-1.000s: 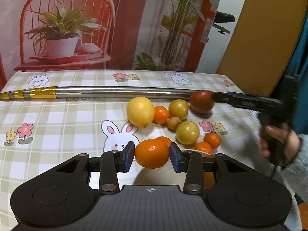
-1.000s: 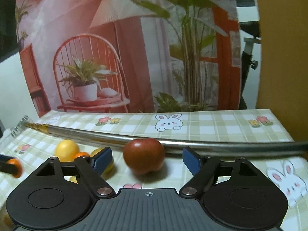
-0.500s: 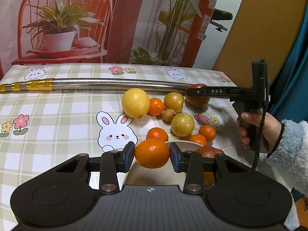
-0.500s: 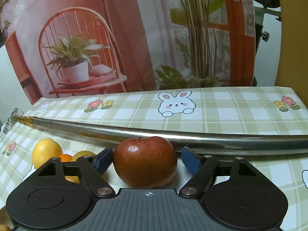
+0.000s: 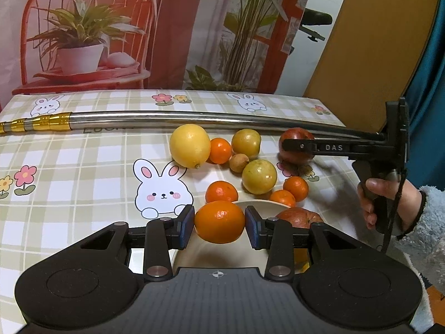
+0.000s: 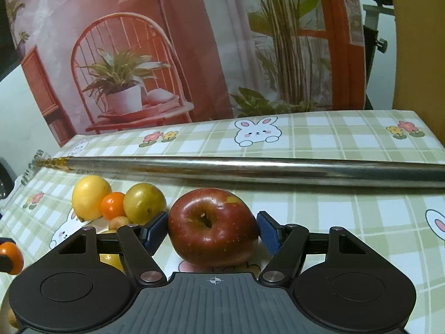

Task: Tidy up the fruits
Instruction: 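Grasp a second red apple with the right tool while the left tool holds the tangerine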

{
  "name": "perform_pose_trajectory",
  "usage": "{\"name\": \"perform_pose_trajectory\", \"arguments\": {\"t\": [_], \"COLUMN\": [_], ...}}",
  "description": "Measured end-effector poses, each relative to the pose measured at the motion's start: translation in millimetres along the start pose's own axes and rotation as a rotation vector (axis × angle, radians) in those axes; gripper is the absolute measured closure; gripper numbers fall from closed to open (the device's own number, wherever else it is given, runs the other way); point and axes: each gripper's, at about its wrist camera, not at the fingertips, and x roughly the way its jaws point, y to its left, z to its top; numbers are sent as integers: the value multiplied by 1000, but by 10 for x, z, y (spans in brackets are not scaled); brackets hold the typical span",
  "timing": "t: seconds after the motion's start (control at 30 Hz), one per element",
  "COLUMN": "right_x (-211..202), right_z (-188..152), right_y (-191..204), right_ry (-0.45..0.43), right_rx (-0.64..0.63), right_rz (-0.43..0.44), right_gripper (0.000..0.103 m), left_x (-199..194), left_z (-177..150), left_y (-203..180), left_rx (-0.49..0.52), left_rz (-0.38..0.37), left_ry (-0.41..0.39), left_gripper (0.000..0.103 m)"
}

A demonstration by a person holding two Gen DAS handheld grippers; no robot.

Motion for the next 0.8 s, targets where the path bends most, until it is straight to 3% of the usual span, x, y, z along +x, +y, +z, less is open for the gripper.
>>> {"name": "perform_pose_trajectory", "arguments": {"t": [0.33, 0.53, 0.8], "right_x": [-15, -340, -658], "right_z": [4, -39, -143], "right_y": [23, 10, 106], "right_ry": [-19, -79, -98], "right_rx": [1, 60, 92], "right_rz": [-34, 14, 63], "right_gripper": [38, 38, 38], "left_x": [-15, 115, 206], "left_z": [-40, -66, -137], "left_y": [-4, -67, -137], "left_rx": [9, 41, 80], "left_rz": [-11, -15, -8], "left_ry": [14, 45, 82], "left_gripper": [61, 61, 61]}}
